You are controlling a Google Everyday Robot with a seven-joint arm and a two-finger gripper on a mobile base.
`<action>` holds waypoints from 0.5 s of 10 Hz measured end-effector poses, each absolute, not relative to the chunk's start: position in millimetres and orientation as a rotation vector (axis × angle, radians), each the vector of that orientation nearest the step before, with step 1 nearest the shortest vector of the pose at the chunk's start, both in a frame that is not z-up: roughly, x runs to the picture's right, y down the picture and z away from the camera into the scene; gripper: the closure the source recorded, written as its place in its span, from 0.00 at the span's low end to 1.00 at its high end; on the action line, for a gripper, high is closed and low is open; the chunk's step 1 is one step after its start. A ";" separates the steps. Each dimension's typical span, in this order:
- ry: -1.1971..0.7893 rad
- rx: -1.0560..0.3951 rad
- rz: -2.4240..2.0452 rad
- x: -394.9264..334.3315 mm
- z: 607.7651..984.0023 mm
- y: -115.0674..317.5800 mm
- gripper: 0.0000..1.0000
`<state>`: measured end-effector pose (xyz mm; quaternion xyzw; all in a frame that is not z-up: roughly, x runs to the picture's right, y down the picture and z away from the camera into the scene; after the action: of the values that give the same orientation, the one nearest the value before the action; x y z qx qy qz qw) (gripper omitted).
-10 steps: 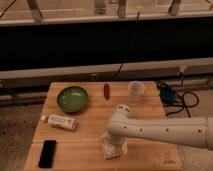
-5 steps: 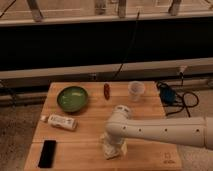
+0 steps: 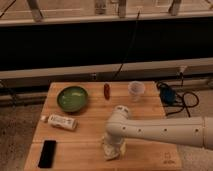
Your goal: Wipe the white sponge on the table
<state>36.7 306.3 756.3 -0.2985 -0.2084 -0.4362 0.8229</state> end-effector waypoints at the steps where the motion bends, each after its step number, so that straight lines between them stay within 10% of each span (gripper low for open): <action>1: -0.444 -0.635 -0.928 36.6 756.8 306.7 0.20; 5: -0.447 -0.635 -0.913 36.3 760.4 299.3 0.54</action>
<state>36.3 299.3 760.4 -0.2991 -0.2102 -0.4295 0.8258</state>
